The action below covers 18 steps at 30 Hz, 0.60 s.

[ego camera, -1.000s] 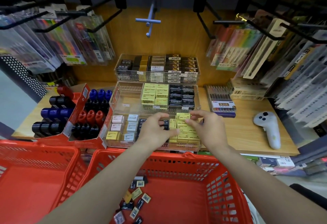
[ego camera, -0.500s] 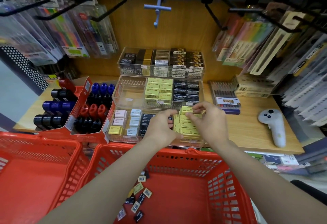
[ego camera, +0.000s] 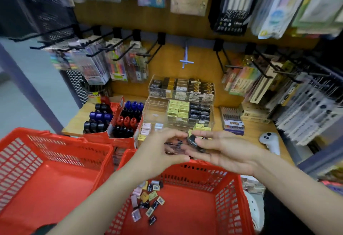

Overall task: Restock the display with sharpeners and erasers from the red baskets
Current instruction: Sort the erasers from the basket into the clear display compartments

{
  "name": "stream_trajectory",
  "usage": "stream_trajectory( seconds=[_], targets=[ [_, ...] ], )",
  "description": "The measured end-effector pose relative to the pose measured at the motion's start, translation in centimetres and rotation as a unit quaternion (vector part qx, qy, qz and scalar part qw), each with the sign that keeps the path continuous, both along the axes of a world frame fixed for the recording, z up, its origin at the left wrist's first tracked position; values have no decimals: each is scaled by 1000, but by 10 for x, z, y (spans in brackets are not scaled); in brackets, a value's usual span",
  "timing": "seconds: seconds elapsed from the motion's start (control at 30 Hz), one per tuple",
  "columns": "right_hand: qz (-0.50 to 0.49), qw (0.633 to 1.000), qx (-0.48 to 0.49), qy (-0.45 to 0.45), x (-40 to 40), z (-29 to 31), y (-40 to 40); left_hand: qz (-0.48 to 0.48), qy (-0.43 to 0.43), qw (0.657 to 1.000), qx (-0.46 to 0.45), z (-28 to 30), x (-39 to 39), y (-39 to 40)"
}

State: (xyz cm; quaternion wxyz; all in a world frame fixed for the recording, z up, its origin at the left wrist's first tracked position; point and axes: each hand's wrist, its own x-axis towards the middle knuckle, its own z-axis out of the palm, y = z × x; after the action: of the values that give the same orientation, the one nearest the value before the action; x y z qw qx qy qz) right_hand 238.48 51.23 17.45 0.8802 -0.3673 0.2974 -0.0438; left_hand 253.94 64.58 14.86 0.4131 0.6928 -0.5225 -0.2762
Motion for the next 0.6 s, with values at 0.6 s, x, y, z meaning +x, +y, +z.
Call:
stream_trajectory(
  seconds=[0.6],
  targets=[
    [-70, 995, 69, -19, -2, -15, 17, 123, 50, 991, -22, -6, 30, 3]
  ],
)
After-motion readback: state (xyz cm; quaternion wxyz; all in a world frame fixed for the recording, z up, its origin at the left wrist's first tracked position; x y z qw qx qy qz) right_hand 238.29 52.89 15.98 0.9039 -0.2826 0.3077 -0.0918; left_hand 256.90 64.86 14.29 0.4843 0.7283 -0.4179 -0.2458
